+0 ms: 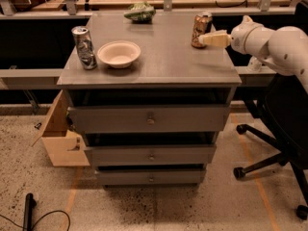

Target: Pick orange can

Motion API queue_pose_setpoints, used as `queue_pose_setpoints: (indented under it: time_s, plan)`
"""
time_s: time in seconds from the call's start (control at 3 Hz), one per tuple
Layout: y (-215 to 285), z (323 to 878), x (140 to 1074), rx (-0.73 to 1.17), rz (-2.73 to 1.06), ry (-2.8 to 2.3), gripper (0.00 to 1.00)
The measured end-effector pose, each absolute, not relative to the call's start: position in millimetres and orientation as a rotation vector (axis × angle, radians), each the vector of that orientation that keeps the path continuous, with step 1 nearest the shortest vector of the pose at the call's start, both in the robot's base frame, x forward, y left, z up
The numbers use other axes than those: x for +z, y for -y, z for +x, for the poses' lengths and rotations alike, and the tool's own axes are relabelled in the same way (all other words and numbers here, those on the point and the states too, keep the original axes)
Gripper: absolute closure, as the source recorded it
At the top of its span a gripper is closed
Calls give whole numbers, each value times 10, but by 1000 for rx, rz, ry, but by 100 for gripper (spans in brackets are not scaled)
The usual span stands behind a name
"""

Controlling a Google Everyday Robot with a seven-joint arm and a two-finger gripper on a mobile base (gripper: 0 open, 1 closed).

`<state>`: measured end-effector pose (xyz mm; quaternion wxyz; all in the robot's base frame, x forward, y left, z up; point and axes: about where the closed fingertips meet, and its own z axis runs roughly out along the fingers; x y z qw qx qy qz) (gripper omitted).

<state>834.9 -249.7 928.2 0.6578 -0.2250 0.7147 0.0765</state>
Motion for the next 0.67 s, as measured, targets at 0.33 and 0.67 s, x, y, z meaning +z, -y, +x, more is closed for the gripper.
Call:
queue_pose_setpoints:
  time_s: [0.33,0.67]
  plan:
    - [2398,8710,9144,195,-502,-1624,0]
    - [2264,8957,8958,226,-505,-1647,0]
